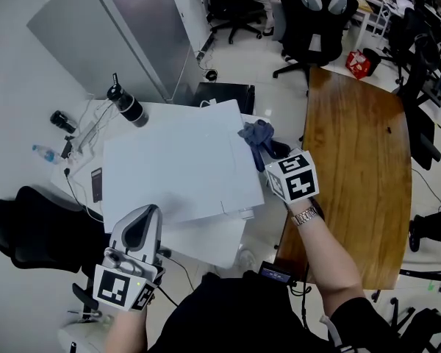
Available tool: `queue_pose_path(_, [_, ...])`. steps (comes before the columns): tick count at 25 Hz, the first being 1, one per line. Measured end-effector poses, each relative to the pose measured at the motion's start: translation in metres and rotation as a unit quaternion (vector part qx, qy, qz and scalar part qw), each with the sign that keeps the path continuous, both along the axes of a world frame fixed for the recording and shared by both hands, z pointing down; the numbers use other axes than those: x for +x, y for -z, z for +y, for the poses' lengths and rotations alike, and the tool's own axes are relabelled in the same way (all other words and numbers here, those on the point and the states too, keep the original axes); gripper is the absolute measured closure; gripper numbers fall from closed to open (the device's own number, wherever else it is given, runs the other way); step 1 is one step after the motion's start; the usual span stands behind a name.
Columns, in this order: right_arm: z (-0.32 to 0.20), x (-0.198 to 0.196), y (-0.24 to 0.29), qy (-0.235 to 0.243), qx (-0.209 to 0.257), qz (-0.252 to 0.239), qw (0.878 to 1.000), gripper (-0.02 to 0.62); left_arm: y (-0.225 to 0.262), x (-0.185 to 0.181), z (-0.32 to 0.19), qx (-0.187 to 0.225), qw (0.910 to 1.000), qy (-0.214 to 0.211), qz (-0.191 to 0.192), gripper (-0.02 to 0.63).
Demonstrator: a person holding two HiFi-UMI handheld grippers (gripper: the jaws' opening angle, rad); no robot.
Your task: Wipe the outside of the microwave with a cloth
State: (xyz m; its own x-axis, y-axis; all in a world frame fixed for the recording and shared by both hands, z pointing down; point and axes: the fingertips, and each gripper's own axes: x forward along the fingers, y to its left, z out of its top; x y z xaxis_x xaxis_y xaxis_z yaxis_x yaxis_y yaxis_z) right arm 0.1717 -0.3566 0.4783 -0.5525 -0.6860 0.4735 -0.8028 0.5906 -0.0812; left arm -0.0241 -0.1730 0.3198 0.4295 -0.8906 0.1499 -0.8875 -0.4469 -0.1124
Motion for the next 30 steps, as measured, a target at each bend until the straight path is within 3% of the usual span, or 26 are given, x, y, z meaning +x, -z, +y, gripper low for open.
queue_pose_path(8, [0.002,0.006,-0.049,-0.016,-0.046,-0.023,0.999,0.546,-0.005,-0.004,0.006,-0.009,0.9999,0.013,-0.001,0.601])
queue_pose_path(30, [0.002,0.008,-0.16,-0.024,-0.149,0.001,0.989,0.546,-0.017,-0.014,0.029,-0.028,0.9985,0.045,-0.014,0.601])
